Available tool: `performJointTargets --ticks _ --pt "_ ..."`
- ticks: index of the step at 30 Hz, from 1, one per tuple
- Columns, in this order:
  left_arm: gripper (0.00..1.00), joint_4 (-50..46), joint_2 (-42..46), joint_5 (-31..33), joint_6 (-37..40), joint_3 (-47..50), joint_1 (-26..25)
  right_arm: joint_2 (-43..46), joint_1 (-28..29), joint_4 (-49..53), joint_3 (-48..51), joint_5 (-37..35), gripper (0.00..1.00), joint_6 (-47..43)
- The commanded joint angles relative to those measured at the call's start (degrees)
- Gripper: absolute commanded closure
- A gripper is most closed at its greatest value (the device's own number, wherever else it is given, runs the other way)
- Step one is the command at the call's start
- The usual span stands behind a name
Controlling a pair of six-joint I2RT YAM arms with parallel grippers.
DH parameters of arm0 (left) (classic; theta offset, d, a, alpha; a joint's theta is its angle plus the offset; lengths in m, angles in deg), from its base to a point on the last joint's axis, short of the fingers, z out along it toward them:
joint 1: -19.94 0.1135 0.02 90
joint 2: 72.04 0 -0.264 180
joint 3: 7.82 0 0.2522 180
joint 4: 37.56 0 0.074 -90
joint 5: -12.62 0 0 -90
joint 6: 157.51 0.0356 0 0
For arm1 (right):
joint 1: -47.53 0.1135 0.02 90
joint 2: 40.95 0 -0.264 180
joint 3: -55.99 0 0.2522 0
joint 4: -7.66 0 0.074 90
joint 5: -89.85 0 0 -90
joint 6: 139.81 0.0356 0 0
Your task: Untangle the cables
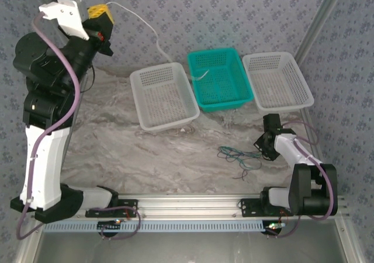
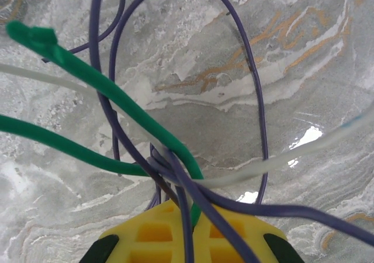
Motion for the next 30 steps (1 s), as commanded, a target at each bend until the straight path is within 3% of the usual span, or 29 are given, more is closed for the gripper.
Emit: performJointTargets --ticks 1,9,17,22,30 --pt "1.00 2.66 -2.59 0.91 3.49 -1.85 0.65 1.10 -0.30 0.52 0.08 0.53 1.00 -0.44" --pt "1.00 0.63 -10.49 -1.26 0.63 2.69 0.81 2.28 -0.34 0.79 0.60 0.64 1.00 -0.57" --pt "1.00 0.11 -15.13 -2.70 -6.37 20.34 1.53 3.22 -0.35 0.96 1.34 0.35 1.00 -0.83" --pt "1.00 7.40 -13.07 -6.72 -9.99 31.54 1.54 2.91 -0.32 0.52 1.38 0.61 1.00 -0.84" --pt "1.00 1.98 -6.65 -2.08 -7.04 26.87 2.40 2.40 -0.32 0.47 1.13 0.66 1.00 -0.81"
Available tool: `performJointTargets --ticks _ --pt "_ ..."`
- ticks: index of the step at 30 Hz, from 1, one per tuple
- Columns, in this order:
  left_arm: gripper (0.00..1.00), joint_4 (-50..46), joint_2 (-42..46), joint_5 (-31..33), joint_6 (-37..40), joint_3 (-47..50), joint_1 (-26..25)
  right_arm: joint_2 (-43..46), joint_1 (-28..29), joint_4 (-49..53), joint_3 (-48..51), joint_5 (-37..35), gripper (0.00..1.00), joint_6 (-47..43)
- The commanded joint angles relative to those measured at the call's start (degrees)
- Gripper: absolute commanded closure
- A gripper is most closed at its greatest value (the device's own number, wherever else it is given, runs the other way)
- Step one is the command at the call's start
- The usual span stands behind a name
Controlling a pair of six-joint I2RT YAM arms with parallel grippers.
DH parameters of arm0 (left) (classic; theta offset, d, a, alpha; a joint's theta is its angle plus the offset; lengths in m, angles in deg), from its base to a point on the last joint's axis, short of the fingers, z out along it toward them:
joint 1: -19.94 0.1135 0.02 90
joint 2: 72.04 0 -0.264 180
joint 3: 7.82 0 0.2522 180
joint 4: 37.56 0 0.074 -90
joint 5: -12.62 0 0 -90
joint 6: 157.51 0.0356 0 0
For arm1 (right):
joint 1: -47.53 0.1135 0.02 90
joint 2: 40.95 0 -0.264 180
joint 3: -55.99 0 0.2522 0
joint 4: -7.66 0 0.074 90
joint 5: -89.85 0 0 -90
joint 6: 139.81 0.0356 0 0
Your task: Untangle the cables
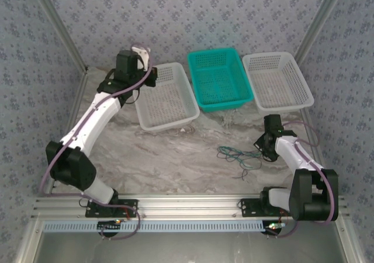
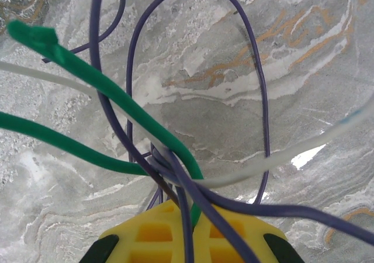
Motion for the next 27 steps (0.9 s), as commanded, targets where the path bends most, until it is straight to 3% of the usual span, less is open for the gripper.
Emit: performJointTargets --ticks 1,10,20,27 --pt "1.00 -0.76 7.04 2.57 1.85 -6.86 0.82 -0.03 -0.35 0.65 0.39 -0.17 1.00 -0.71" --pt "1.00 -1.95 12.26 3.54 8.95 -18.23 0.83 -1.96 -0.26 -1.38 -0.37 1.33 1.00 -0.86" --pt "1.00 -10.01 -4.37 -3.26 11.78 -47.74 0.82 -0.70 -0.16 -0.69 -0.10 0.93 1.00 -0.84" --pt "1.00 -10.32 -10.28 -3.11 9.49 -46.18 0.82 1.27 -0.24 0.08 0.73 0.43 1.00 -0.99"
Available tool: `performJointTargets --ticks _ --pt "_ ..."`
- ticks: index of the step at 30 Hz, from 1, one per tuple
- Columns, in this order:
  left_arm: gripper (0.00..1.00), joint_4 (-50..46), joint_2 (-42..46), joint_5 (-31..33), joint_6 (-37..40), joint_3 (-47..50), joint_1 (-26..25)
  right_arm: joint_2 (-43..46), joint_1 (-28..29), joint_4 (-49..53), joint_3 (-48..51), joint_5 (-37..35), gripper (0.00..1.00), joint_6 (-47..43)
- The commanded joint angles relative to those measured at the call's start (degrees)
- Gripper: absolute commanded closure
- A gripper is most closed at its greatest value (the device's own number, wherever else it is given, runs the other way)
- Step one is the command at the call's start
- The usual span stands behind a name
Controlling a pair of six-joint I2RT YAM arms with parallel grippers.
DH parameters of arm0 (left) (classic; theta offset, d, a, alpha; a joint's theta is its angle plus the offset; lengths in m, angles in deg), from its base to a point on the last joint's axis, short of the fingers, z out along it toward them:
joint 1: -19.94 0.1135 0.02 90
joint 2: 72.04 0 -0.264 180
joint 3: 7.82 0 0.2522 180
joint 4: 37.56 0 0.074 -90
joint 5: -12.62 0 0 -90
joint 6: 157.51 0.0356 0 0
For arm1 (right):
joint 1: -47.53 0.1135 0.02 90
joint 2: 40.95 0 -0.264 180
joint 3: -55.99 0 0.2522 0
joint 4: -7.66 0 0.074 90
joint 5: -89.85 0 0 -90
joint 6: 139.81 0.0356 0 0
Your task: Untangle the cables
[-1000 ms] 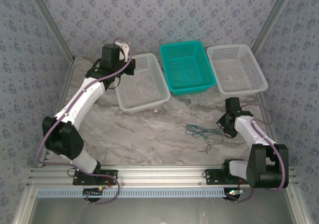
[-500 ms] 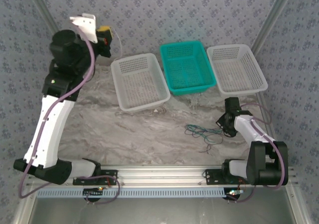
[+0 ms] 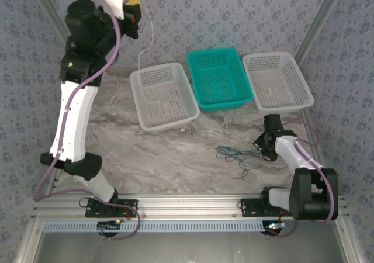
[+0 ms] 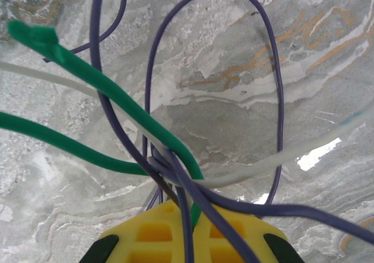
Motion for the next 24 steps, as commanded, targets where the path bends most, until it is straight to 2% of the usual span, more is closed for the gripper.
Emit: performJointTargets --ticks 1,5,6,7,10,11,14,18,22,24 --pt "1.00 -1.47 -1.44 -0.43 -1.15 3.18 0.16 1.64 -0.26 1.48 0.75 -0.57 1.00 -0.74" --pt "1.00 2.16 -0.78 1.05 -3.79 15.67 0.30 3.45 -0.21 3.49 -0.63 3.18 1.00 -0.51" --pt "0.97 3.61 -0.46 1.01 -4.72 19.22 0.30 4.26 -0.25 3.59 -1.23 4.80 1.00 -0.55" --pt "0.90 4.53 -0.35 0.89 -6.08 22.34 0.39 5.28 -0.19 3.45 -1.93 7.15 1.00 -1.09" --pt "0.53 4.65 -0.65 -1.43 -10.44 30.14 0.90 8.10 0.31 4.64 -5.07 13.34 1.00 -2.73" --pt "0.44 6.20 0.17 -2.53 -11.78 32.97 0.91 8.91 0.66 5.32 -6.71 14.96 1.00 -3.62" --pt "0.29 11.20 4.36 -4.85 -14.77 40.42 0.87 10.80 2.19 7.16 -10.71 18.42 1.00 -5.64" --pt "0.24 12.14 10.60 -7.79 -17.56 44.79 0.85 12.20 5.19 8.73 -15.30 20.68 1.00 -7.10" --pt "0.23 16.75 19.12 -18.44 -19.50 52.60 -0.27 12.68 9.10 9.35 -19.84 20.18 1.00 -6.91" --pt "0.23 17.46 22.73 -21.36 -18.62 55.90 -1.91 12.90 11.26 8.61 -22.07 20.29 1.00 -7.58"
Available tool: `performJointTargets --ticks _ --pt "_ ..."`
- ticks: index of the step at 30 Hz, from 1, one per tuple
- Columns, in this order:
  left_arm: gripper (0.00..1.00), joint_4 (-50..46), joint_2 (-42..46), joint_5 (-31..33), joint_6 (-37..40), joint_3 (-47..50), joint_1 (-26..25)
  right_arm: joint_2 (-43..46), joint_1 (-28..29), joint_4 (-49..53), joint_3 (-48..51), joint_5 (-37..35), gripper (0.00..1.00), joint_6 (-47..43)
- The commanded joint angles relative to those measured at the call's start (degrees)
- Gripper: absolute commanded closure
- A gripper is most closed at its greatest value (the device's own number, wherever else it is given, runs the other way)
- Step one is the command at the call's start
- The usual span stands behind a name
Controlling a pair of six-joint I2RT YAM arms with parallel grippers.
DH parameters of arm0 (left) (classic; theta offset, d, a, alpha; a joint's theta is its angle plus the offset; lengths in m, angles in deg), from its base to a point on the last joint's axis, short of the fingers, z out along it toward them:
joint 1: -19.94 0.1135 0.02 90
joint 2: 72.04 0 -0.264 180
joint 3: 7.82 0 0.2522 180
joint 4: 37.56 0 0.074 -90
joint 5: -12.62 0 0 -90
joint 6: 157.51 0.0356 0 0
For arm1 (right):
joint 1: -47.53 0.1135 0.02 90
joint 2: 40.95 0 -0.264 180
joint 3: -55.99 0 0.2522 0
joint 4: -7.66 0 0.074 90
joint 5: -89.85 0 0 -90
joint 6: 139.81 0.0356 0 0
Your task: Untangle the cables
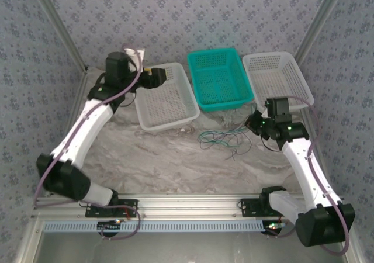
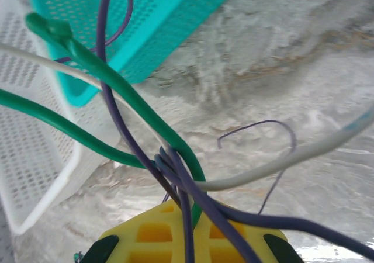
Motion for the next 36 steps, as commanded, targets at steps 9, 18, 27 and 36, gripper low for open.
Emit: performJointTargets --ticks 9,18,27,36 --pt "0.22 5.41 9.05 -14.18 1.66 8.66 -16.56 -0.45 12.22 0.41 -11.48 -1.97 1.00 -10.72" --pt "0.23 17.82 2.04 -16.40 -5.44 14.20 -21.65 -2.82 18.64 -4.96 -12.27 5.92 1.00 -19.42" --pt "0.24 30.97 -5.19 -21.51 -16.46 15.61 -21.63 -3.81 22.47 -15.75 -8.50 13.57 1.00 -23.06" --pt "0.29 21.95 0.17 -16.29 -9.40 15.34 -20.01 -6.83 22.58 -7.52 -11.54 0.05 1.00 -24.89"
